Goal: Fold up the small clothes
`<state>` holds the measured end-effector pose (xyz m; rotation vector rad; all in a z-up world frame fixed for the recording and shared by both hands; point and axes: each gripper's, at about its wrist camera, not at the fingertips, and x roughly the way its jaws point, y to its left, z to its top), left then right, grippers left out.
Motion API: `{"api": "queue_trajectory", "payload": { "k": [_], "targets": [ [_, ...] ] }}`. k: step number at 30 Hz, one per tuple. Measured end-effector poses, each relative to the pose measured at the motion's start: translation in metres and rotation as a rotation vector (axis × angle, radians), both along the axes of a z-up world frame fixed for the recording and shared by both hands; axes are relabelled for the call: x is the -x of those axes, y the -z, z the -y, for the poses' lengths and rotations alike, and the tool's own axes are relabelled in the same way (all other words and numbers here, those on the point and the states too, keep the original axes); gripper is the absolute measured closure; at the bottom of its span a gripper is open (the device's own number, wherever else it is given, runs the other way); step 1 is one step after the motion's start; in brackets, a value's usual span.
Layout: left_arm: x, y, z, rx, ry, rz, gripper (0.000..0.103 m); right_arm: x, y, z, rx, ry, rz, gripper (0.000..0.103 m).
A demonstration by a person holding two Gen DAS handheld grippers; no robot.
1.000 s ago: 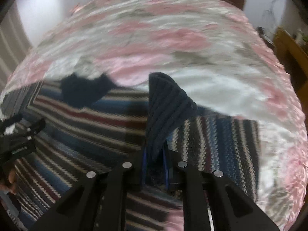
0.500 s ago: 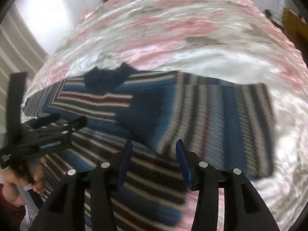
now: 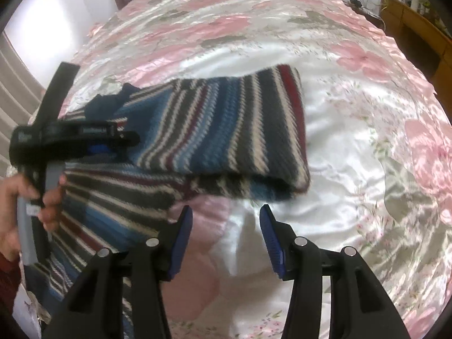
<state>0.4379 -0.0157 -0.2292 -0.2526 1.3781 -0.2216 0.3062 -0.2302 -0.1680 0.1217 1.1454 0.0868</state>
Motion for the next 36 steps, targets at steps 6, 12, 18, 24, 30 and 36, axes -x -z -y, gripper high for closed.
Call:
{"api": "queue_trajectory", "payload": {
  "k": [6, 12, 18, 24, 30, 36],
  "targets": [
    [0.005, -0.023, -0.014, 0.069, -0.049, 0.114, 0.094, 0.005, 0.0, 0.003, -0.008, 0.01, 0.006, 0.051],
    [0.006, -0.061, -0.075, 0.052, -0.115, 0.255, 0.094, 0.0, -0.008, 0.006, -0.057, 0.031, 0.012, 0.046],
    [-0.008, -0.069, -0.164, -0.085, -0.19, 0.293, 0.095, -0.024, -0.002, -0.004, -0.16, 0.045, -0.017, 0.037],
    [-0.016, -0.033, -0.203, -0.098, -0.216, 0.215, 0.094, -0.062, 0.026, -0.021, -0.286, 0.089, -0.113, 0.03],
    [-0.008, 0.002, -0.207, -0.151, -0.182, 0.175, 0.083, -0.073, 0.044, -0.03, -0.285, 0.087, -0.159, 0.073],
    [-0.002, -0.006, -0.233, -0.172, -0.214, 0.176, 0.067, -0.067, 0.048, -0.023, -0.323, 0.096, -0.174, 0.068]
  ]
}}
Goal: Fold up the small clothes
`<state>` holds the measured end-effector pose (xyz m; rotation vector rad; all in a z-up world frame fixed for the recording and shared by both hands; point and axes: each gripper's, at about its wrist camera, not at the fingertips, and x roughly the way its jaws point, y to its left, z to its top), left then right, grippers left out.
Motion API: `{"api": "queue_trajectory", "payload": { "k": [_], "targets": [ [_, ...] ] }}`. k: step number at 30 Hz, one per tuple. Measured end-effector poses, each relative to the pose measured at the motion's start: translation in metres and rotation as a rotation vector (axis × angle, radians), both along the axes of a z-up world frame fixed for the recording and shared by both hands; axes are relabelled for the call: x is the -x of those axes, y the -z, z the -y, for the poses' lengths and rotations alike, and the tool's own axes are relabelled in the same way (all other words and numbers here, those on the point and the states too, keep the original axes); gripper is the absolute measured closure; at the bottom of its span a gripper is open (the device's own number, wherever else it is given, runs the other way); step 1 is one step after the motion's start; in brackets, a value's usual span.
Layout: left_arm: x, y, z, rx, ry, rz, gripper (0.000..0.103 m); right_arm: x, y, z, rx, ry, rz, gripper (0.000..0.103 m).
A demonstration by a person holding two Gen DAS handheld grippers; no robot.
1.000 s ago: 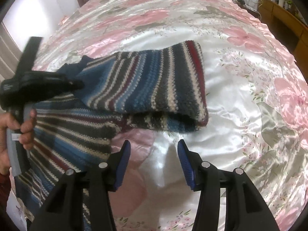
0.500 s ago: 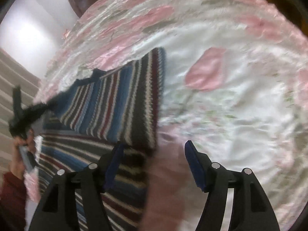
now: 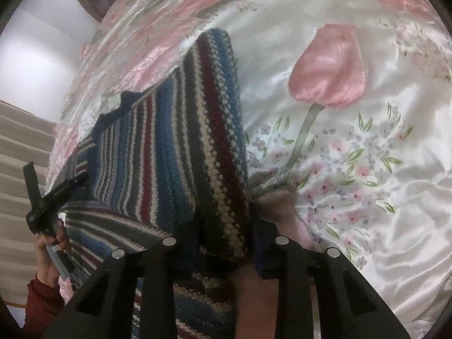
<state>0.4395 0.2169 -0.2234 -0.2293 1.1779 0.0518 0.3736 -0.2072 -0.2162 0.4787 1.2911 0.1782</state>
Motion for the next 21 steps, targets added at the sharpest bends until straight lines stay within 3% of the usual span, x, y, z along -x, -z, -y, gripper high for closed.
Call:
{"api": "queue_trajectory", "payload": {
  "k": [2, 4, 9, 13, 18, 21],
  "targets": [
    [0.005, -0.014, -0.012, 0.013, -0.028, 0.019, 0.067, 0.001, -0.013, 0.0, 0.022, 0.003, 0.014, 0.061],
    [0.006, -0.031, -0.017, 0.029, -0.036, 0.043, 0.067, 0.002, -0.038, -0.008, 0.101, -0.017, 0.085, 0.061],
    [-0.001, -0.053, 0.018, 0.105, 0.049, 0.075, 0.063, -0.013, -0.06, -0.044, 0.085, -0.092, 0.13, 0.059],
    [-0.008, -0.033, 0.056, 0.096, 0.104, 0.036, 0.063, -0.024, -0.041, -0.06, 0.111, -0.111, 0.09, 0.059],
    [-0.015, 0.009, 0.06, 0.059, 0.095, -0.044, 0.063, -0.021, -0.015, -0.052, 0.118, -0.094, 0.065, 0.058],
    [-0.013, 0.021, 0.058, 0.057, 0.1, -0.037, 0.063, -0.022, -0.004, -0.052, 0.116, -0.087, 0.059, 0.058]
  ]
}}
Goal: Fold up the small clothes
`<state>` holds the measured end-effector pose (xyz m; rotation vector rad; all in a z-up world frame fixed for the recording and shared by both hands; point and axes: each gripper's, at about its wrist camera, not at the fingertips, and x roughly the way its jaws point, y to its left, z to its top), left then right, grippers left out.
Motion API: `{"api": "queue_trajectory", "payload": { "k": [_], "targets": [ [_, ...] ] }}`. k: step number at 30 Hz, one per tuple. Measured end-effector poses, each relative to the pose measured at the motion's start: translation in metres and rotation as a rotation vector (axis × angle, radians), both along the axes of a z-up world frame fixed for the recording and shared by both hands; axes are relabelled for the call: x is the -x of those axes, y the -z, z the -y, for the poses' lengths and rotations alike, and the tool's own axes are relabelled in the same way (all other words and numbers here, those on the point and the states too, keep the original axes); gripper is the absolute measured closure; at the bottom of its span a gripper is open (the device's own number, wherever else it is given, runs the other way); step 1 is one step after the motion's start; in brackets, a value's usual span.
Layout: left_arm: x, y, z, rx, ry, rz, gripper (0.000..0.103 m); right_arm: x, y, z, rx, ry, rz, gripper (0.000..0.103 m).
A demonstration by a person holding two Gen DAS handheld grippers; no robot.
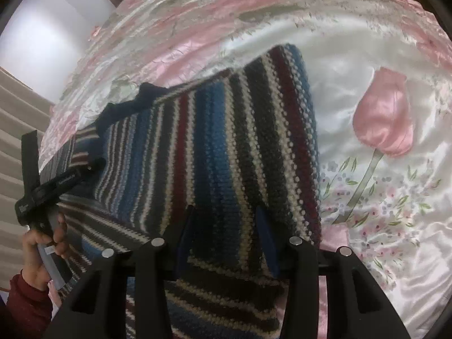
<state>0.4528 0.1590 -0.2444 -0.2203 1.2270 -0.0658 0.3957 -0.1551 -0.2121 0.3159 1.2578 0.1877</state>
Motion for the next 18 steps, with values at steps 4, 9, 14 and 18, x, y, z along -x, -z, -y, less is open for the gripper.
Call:
{"api": "queue_trajectory", "payload": {
  "k": [4, 9, 14, 18],
  "targets": [
    [0.001, 0.004, 0.007, -0.051, 0.029, 0.013, 0.062, -0.002, 0.005, -0.01, 0.06, -0.012, 0.007, 0.056],
    [0.005, -0.011, -0.001, -0.017, 0.022, -0.006, 0.053, 0.005, -0.02, -0.025, 0.093, -0.007, 0.019, 0.041],
    [0.03, -0.037, -0.047, -0.021, 0.025, 0.024, 0.044, 0.02, -0.049, -0.056, 0.09, -0.041, 0.058, 0.036],
    [0.047, -0.043, -0.118, -0.054, -0.056, 0.018, 0.041, 0.018, -0.05, -0.097, 0.105, -0.097, 0.04, 0.034]
  ]
}}
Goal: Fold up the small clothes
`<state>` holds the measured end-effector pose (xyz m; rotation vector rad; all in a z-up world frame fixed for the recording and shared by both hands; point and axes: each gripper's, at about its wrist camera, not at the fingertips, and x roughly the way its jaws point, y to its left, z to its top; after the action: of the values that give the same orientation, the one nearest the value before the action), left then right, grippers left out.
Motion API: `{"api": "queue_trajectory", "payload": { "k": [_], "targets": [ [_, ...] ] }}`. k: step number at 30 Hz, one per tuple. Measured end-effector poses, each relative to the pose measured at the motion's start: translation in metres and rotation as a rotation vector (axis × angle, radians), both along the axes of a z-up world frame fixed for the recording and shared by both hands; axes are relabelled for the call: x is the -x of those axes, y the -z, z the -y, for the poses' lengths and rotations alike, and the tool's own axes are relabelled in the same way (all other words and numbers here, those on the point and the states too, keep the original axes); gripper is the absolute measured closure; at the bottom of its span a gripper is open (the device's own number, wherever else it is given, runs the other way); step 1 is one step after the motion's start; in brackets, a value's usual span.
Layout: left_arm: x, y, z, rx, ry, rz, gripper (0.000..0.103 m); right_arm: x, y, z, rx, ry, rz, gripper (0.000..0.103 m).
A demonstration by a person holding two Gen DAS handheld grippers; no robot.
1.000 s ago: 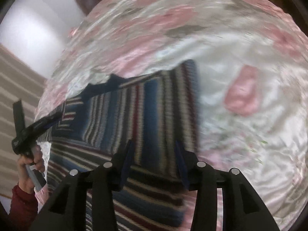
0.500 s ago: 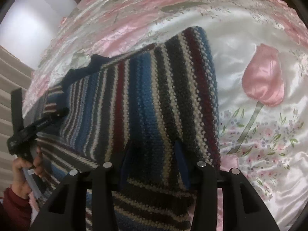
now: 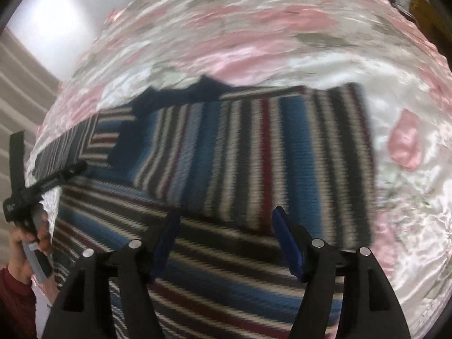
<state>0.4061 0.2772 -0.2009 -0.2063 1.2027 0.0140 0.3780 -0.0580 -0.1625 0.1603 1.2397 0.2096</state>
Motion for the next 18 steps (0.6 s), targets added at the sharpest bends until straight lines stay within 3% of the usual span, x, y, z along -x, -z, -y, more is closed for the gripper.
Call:
{"api": "queue_trajectory", "payload": {
  "k": [3, 6, 9, 11, 12, 16, 18],
  "targets": [
    [0.008, -0.002, -0.057, -0.052, -0.06, -0.016, 0.039, -0.007, 0.005, -0.028, 0.021, -0.027, -0.017, 0.032],
    [0.014, -0.004, -0.123, 0.016, -0.116, -0.035, 0.043, -0.016, 0.011, -0.051, 0.031, -0.047, -0.023, 0.031],
    [0.025, -0.016, -0.181, -0.018, -0.21, -0.034, 0.038, -0.023, 0.016, -0.063, 0.052, -0.056, -0.032, 0.03],
    [0.029, -0.025, -0.214, -0.008, -0.241, -0.013, 0.034, -0.027, 0.021, -0.065, 0.071, -0.056, -0.042, 0.029],
    [0.031, -0.031, -0.238, -0.041, -0.274, -0.003, 0.031, -0.029, 0.024, -0.065, 0.084, -0.05, -0.048, 0.029],
    [0.035, -0.033, -0.312, -0.088, -0.416, -0.004, 0.031, -0.037, 0.035, -0.059, 0.084, -0.023, -0.068, 0.029],
    [0.033, -0.026, -0.345, -0.065, -0.476, -0.017, 0.032, -0.039, 0.039, -0.058, 0.092, -0.017, -0.069, 0.029]
  ]
}}
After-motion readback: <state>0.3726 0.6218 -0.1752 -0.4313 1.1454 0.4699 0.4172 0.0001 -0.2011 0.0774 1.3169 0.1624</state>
